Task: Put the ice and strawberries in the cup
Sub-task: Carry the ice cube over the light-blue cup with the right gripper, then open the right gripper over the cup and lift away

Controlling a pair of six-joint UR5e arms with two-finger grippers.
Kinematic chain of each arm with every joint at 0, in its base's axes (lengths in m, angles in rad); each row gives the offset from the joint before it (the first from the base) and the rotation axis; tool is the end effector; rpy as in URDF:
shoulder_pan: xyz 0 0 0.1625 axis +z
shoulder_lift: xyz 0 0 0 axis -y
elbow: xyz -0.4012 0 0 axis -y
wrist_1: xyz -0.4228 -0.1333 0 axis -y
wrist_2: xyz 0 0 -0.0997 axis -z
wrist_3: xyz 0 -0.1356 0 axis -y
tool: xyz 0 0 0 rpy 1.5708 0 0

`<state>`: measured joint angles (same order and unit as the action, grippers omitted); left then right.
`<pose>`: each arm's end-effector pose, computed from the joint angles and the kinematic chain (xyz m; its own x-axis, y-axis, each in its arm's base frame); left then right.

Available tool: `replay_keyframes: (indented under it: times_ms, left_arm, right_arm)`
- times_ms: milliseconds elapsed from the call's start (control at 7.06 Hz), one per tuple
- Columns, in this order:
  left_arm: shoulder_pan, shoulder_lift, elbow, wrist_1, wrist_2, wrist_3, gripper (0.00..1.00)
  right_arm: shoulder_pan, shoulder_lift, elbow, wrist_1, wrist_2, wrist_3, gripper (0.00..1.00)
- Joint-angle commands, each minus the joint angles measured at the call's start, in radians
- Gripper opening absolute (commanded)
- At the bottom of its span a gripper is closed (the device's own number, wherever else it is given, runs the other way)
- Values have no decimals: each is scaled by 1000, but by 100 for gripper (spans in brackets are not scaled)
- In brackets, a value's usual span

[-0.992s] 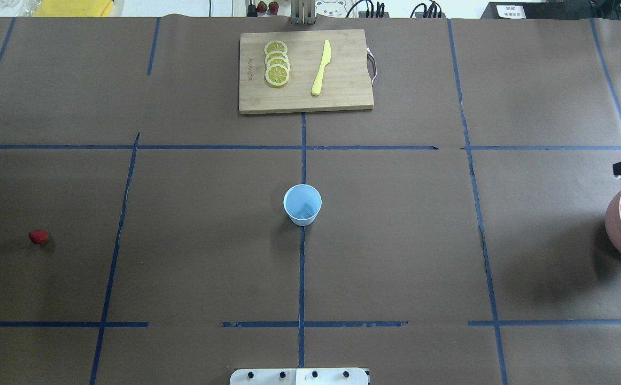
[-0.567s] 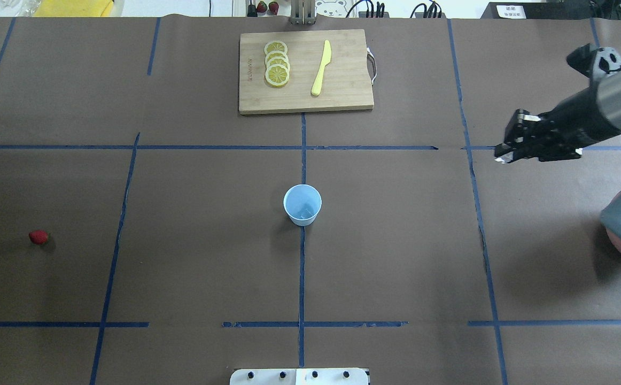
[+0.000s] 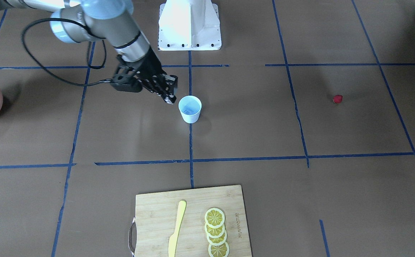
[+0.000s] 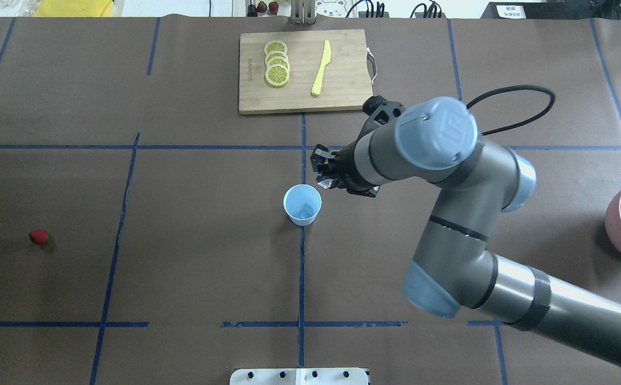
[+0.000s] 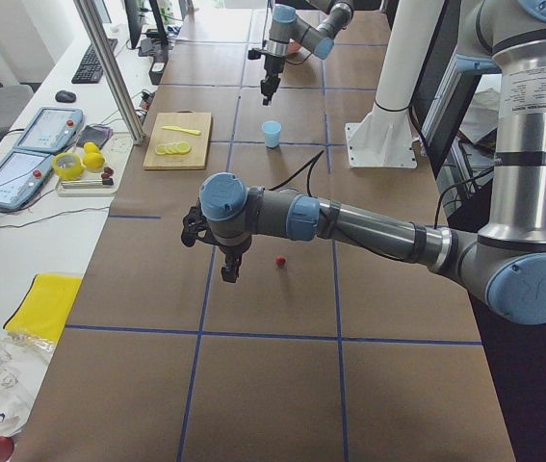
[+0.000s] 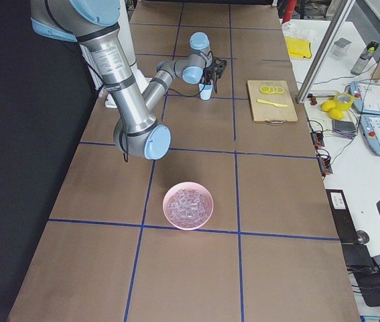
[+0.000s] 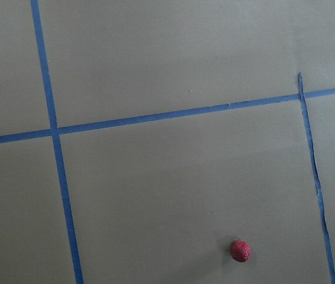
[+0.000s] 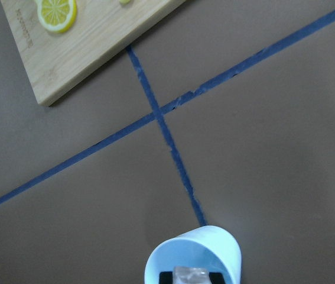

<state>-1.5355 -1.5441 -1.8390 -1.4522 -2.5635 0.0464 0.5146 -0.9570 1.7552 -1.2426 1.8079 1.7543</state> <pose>-0.0018 -0.5082 0.5238 0.5403 0.1678 -0.8246 -0.0601 0.9851 0.1610 -0.5490 -0.4270 0.1544 0.3143 0.3815 0.8693 -0.3572 0.8959 -0.2640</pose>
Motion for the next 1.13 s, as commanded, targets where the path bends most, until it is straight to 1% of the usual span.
replay_keyframes:
  times_ms: [0, 142, 425, 567, 850, 992]
  left_arm:
    - [0, 1, 1, -1, 0, 1, 100]
    - [0, -1, -3, -1, 0, 0, 100]
    - [0, -1, -6, -1, -1, 0, 100]
    - [0, 1, -6, -1, -1, 0, 100]
    - [0, 1, -8, -1, -1, 0, 100]
    - [0, 1, -8, -1, -1, 0, 100]
  right_arm:
    - [-71, 40, -52, 3, -82, 21, 10]
    - [-71, 40, -57, 3, -84, 21, 16]
    - [-70, 40, -60, 3, -96, 19, 44]
    - [-70, 43, -63, -3, -111, 14, 52]
    - [-70, 43, -71, -6, -113, 14, 62]
    - [-68, 41, -71, -6, -113, 13, 62]
